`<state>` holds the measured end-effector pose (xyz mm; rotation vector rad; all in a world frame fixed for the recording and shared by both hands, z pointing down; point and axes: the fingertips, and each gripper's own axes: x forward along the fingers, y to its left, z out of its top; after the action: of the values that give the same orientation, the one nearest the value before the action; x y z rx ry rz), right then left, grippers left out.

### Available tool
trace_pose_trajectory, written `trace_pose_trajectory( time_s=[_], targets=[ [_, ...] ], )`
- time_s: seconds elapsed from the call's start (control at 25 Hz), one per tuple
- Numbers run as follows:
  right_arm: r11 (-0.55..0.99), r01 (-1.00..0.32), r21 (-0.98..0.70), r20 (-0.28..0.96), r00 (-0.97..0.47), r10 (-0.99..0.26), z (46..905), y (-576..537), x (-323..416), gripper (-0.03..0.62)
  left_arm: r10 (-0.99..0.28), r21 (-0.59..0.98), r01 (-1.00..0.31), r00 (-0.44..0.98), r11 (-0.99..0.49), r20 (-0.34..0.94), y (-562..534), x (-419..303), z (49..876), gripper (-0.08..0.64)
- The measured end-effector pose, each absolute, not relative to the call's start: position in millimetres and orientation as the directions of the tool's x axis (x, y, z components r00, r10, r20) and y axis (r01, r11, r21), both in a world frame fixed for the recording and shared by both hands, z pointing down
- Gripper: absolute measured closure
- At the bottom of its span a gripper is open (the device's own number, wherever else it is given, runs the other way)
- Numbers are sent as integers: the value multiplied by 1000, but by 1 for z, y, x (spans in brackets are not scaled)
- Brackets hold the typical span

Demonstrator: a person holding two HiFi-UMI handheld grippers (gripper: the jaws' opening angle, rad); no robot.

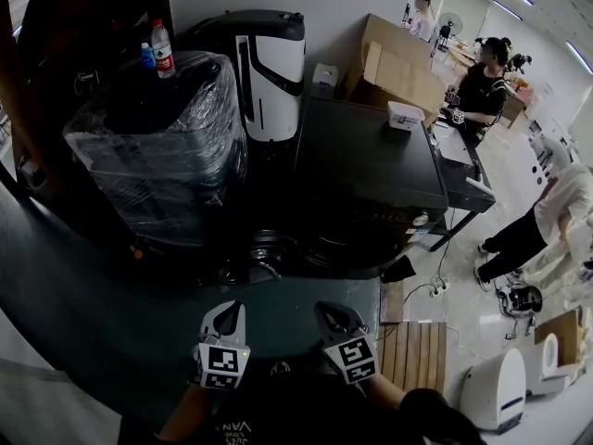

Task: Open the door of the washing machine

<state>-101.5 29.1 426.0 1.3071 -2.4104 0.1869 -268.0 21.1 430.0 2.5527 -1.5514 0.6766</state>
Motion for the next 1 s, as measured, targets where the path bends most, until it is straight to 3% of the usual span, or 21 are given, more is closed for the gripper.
trace_pose_trajectory(
  time_s=[1.0],
  targets=[
    [553,-832,46,461,-473,-751,435,46,-91,591,-786,-174,-811,449,-558,425,39,-250,440,540]
  ],
)
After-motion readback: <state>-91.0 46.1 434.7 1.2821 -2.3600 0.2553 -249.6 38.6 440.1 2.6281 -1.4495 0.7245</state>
